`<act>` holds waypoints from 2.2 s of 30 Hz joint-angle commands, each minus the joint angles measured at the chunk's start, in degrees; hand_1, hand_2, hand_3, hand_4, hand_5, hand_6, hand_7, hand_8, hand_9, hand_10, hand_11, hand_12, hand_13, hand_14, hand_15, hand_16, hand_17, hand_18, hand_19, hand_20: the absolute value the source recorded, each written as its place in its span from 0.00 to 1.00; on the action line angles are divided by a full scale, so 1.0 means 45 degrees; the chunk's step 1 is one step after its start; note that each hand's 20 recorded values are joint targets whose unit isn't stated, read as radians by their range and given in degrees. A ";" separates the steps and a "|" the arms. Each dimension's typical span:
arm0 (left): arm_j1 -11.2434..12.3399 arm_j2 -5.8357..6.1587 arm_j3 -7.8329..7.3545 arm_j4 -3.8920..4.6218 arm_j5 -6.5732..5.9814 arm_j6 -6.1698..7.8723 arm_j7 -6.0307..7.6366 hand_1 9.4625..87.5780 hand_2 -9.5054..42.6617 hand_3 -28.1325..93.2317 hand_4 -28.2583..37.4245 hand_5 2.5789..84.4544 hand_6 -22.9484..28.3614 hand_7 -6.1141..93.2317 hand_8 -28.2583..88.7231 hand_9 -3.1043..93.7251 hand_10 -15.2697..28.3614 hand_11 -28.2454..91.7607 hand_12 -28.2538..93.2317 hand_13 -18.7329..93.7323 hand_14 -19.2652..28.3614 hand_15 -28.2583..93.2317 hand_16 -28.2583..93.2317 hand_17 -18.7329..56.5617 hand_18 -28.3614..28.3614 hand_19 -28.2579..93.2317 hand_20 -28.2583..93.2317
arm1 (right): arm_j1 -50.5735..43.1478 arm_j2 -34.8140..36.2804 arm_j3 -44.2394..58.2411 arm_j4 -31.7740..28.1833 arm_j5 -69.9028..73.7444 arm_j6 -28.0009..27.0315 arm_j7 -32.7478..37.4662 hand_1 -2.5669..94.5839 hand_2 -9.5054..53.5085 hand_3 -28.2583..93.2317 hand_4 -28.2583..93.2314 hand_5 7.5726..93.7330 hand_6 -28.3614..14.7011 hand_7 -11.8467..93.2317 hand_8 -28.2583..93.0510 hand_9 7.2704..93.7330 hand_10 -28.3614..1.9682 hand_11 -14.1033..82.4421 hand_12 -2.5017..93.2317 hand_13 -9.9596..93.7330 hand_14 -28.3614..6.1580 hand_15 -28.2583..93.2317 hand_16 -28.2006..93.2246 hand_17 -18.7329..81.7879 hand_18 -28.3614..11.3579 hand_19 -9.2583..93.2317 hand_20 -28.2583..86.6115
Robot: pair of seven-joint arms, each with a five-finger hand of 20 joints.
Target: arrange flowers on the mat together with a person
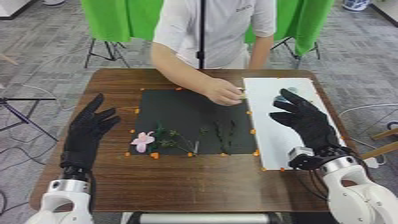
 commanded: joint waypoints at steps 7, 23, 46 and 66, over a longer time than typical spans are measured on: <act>0.0155 -0.0111 0.0050 0.0003 0.0017 0.0053 -0.0141 0.16 0.24 0.88 0.00 0.35 0.52 0.15 0.17 0.37 0.75 0.45 0.32 0.37 0.91 0.67 0.16 0.15 0.89 0.61 0.35 | -0.0051 -0.0063 -0.0041 0.0019 -0.0157 -0.0165 -0.0082 0.22 0.23 0.88 0.00 0.40 0.82 0.26 0.12 0.43 0.59 0.27 0.18 0.42 0.33 0.53 0.35 0.23 0.24 0.49 0.43; 0.0204 -0.0153 -0.0003 -0.0015 0.0046 -0.0002 -0.0299 0.16 0.24 0.88 0.00 0.35 0.52 0.15 0.17 0.37 0.75 0.45 0.32 0.37 0.91 0.67 0.16 0.15 0.89 0.61 0.35 | -0.0018 -0.0068 -0.0117 0.0014 -0.0214 -0.0165 0.0051 0.22 0.23 0.88 0.00 0.40 0.82 0.26 0.12 0.43 0.59 0.27 0.18 0.43 0.34 0.53 0.35 0.23 0.24 0.49 0.43; 0.0153 -0.0123 0.0013 -0.0033 0.0075 0.0046 -0.0161 0.17 0.24 0.88 0.00 0.35 0.52 0.15 0.17 0.37 0.76 0.45 0.32 0.37 0.92 0.67 0.16 0.14 0.89 0.61 0.35 | 0.1065 0.2633 0.0829 -0.0096 -0.7953 0.4966 0.4994 0.32 0.13 0.89 0.01 0.46 0.75 0.29 0.12 0.51 0.44 0.53 0.22 0.56 0.38 0.80 0.34 0.34 0.17 0.72 0.51; -0.0004 -0.0039 0.0056 -0.0089 -0.0039 0.0022 0.0053 0.17 0.25 0.88 0.00 0.35 0.52 0.15 0.17 0.37 0.76 0.45 0.32 0.37 0.92 0.67 0.16 0.14 0.89 0.61 0.35 | 0.4332 0.4426 -0.3025 0.3452 -1.5804 0.2274 0.8593 0.33 0.06 0.88 0.02 0.46 0.73 0.29 0.12 0.53 0.42 0.56 0.22 0.59 0.40 0.82 0.34 0.35 0.14 0.75 0.49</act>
